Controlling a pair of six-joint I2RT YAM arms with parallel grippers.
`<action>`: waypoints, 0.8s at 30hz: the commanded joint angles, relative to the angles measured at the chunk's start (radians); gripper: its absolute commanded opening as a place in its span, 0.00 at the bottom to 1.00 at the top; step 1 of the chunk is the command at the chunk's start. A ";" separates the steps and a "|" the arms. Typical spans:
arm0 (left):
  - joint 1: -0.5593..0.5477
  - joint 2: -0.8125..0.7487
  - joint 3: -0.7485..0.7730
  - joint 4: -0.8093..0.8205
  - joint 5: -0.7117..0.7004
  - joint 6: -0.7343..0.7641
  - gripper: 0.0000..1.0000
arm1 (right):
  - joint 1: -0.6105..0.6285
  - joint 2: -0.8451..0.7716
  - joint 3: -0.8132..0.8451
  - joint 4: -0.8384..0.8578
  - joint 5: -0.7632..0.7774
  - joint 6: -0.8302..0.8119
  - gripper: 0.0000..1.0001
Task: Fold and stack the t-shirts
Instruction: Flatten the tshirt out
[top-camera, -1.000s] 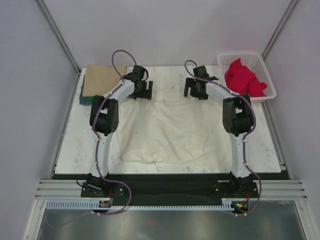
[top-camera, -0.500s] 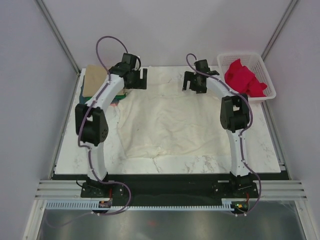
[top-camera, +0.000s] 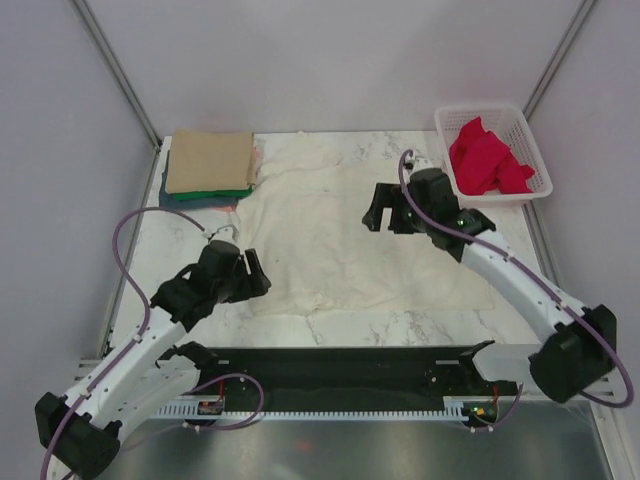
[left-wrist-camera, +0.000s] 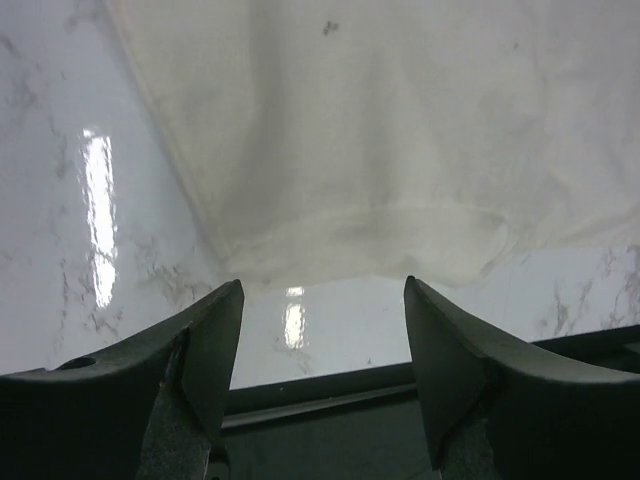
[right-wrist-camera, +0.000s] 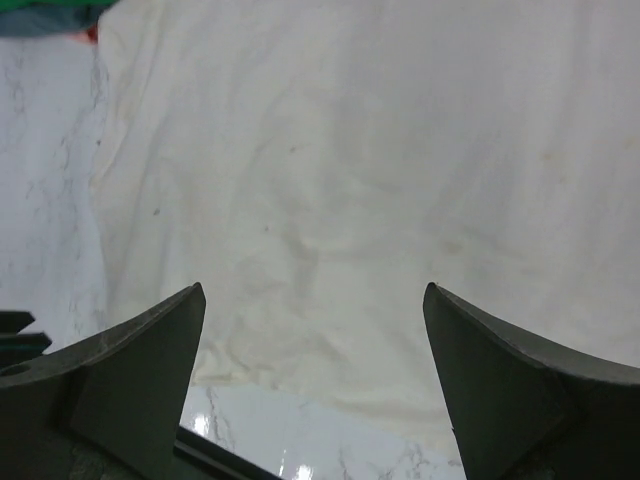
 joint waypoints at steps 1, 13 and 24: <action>-0.070 -0.133 -0.148 0.012 0.010 -0.254 0.72 | 0.091 -0.130 -0.276 0.091 0.039 0.154 0.98; -0.175 -0.036 -0.333 0.179 -0.119 -0.368 0.66 | 0.309 -0.328 -0.741 0.371 0.165 0.355 0.98; -0.173 0.174 -0.235 0.329 -0.160 -0.242 0.25 | 0.312 -0.296 -0.867 0.500 0.225 0.343 0.98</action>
